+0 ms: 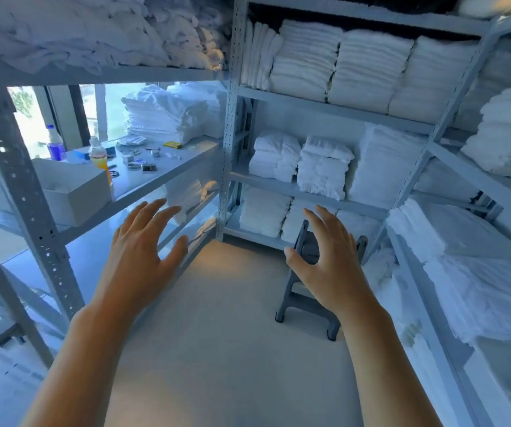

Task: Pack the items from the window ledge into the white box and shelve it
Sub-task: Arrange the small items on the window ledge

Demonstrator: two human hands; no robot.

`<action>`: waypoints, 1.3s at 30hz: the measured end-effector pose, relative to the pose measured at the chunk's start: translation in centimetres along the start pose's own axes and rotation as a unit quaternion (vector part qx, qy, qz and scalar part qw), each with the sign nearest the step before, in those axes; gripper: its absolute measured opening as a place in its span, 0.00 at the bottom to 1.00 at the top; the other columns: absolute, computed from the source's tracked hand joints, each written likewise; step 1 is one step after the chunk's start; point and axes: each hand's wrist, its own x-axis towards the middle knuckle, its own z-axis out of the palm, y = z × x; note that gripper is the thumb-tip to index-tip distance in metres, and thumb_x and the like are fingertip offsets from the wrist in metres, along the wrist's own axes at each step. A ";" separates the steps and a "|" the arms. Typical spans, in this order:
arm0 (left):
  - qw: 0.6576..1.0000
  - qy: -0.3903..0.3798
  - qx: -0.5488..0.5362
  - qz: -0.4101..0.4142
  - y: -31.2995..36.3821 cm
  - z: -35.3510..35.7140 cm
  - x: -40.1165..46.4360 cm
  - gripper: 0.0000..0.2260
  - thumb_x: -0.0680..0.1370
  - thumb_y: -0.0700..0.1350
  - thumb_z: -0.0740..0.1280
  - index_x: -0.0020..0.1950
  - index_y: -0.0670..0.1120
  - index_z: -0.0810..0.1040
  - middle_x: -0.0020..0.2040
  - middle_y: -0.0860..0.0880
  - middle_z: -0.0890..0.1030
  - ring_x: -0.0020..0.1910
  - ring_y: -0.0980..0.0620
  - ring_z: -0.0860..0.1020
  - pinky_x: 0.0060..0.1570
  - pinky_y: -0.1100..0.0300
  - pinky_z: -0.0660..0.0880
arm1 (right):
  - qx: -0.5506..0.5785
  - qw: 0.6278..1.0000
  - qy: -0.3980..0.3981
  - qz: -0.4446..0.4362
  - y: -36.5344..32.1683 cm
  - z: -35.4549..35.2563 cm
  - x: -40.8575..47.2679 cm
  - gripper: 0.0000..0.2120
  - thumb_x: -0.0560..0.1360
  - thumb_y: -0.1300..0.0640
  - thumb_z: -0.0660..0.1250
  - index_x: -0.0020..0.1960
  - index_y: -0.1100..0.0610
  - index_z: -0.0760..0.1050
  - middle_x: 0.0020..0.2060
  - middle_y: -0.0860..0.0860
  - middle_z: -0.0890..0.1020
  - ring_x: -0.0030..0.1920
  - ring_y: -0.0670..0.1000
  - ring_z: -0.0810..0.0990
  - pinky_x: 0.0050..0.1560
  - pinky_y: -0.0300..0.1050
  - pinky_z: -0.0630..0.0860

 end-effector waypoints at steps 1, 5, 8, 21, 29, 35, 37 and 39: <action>1.000 0.001 0.003 -0.011 -1.1 -0.2 0.1 0.22 0.82 0.59 0.62 0.76 0.57 0.69 0.79 0.53 0.66 0.79 0.47 0.62 0.75 0.40 0.62 | -0.002 1.000 -0.004 -0.010 -0.6 1.0 1.0 0.38 0.75 0.30 0.57 0.81 0.43 0.57 0.82 0.42 0.55 0.83 0.48 0.50 0.80 0.65 0.54; 0.998 0.019 0.026 -0.049 -5.1 -1.3 0.5 0.23 0.82 0.60 0.61 0.76 0.58 0.68 0.79 0.54 0.66 0.79 0.48 0.62 0.75 0.38 0.63 | 0.008 0.999 -0.030 -0.044 -3.0 4.9 4.5 0.38 0.75 0.31 0.57 0.81 0.45 0.58 0.82 0.43 0.56 0.83 0.48 0.50 0.81 0.65 0.52; 0.995 0.029 0.048 -0.077 -7.5 -2.3 1.1 0.23 0.82 0.63 0.59 0.76 0.59 0.66 0.79 0.54 0.66 0.79 0.47 0.62 0.75 0.36 0.63 | 0.025 0.996 -0.048 -0.064 -4.4 7.5 7.0 0.39 0.75 0.31 0.57 0.82 0.45 0.58 0.82 0.43 0.55 0.83 0.48 0.50 0.81 0.65 0.52; 0.987 0.091 0.060 -0.119 -8.4 0.1 11.3 0.27 0.79 0.62 0.58 0.76 0.54 0.71 0.79 0.52 0.67 0.79 0.47 0.62 0.77 0.39 0.62 | 0.087 0.987 -0.051 -0.128 -1.0 13.1 22.3 0.36 0.76 0.32 0.60 0.80 0.39 0.56 0.81 0.40 0.55 0.82 0.46 0.51 0.80 0.65 0.55; 0.991 0.095 0.059 -0.078 -7.8 9.9 21.4 0.23 0.80 0.57 0.62 0.74 0.53 0.72 0.76 0.49 0.71 0.77 0.45 0.66 0.74 0.39 0.65 | 0.071 0.989 -0.045 -0.125 7.2 13.8 31.7 0.36 0.76 0.31 0.59 0.81 0.41 0.56 0.82 0.41 0.54 0.83 0.46 0.50 0.80 0.64 0.55; 0.992 0.080 0.070 -0.063 -8.5 15.0 27.5 0.23 0.81 0.53 0.66 0.76 0.52 0.71 0.77 0.50 0.70 0.78 0.46 0.65 0.76 0.42 0.64 | 0.078 0.990 -0.048 -0.103 11.4 15.4 36.9 0.37 0.75 0.31 0.58 0.81 0.38 0.53 0.82 0.39 0.53 0.82 0.45 0.49 0.80 0.64 0.55; 0.993 0.080 0.066 -0.057 -9.6 15.8 29.7 0.23 0.81 0.53 0.67 0.76 0.53 0.71 0.77 0.50 0.70 0.78 0.46 0.65 0.76 0.41 0.64 | 0.077 0.991 -0.048 -0.099 11.8 16.1 38.6 0.37 0.75 0.31 0.58 0.81 0.38 0.53 0.82 0.39 0.53 0.82 0.45 0.50 0.80 0.64 0.55; 0.993 0.090 0.058 -0.047 -11.1 16.7 32.2 0.22 0.80 0.52 0.67 0.75 0.53 0.72 0.77 0.49 0.71 0.78 0.45 0.66 0.75 0.40 0.64 | 0.074 0.992 -0.044 -0.093 11.8 16.9 40.5 0.36 0.76 0.31 0.58 0.80 0.37 0.53 0.82 0.39 0.53 0.83 0.46 0.49 0.80 0.64 0.55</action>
